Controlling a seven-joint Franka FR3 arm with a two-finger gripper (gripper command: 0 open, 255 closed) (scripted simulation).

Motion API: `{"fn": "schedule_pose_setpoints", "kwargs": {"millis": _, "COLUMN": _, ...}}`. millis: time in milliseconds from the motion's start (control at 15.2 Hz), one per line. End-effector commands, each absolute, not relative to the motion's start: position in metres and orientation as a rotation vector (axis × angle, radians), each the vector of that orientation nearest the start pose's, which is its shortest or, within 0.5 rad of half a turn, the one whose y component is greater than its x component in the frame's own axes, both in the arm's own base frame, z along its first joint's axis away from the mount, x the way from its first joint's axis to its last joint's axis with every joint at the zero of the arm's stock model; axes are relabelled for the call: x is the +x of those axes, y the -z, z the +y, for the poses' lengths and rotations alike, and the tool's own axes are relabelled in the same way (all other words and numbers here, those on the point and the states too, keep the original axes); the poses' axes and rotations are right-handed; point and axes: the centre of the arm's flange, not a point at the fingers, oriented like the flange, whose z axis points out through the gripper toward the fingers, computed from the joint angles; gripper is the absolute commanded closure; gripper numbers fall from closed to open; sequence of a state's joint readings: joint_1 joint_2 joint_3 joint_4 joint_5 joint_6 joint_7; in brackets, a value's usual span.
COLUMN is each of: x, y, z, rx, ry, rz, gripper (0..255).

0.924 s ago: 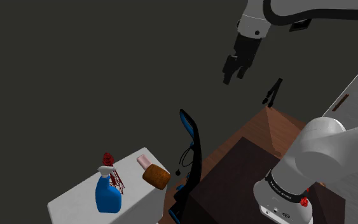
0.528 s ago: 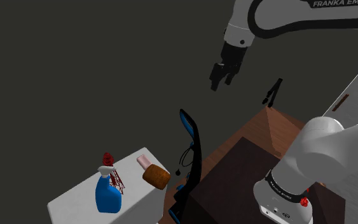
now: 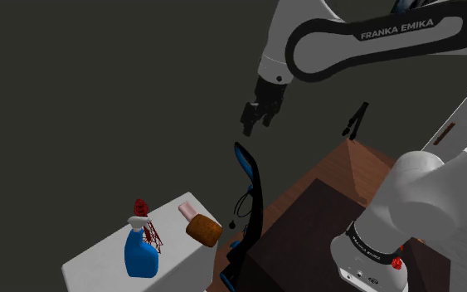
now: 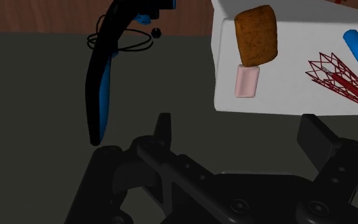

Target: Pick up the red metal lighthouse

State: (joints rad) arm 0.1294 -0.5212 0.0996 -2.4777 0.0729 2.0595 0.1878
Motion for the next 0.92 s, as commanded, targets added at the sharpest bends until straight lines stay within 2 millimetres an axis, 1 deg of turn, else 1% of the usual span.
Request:
{"fn": "schedule_pose_setpoints", "kwargs": {"millis": 0, "x": 0.397, "y": -0.466, "z": 0.117, "rx": -3.092, "ry": 0.166, "rz": -0.021, "gripper": 0}}
{"fn": "schedule_pose_setpoints", "kwargs": {"millis": 858, "x": 0.455, "y": -0.387, "z": 0.245, "rx": -3.033, "ry": 0.258, "rz": -0.165, "gripper": 0}}
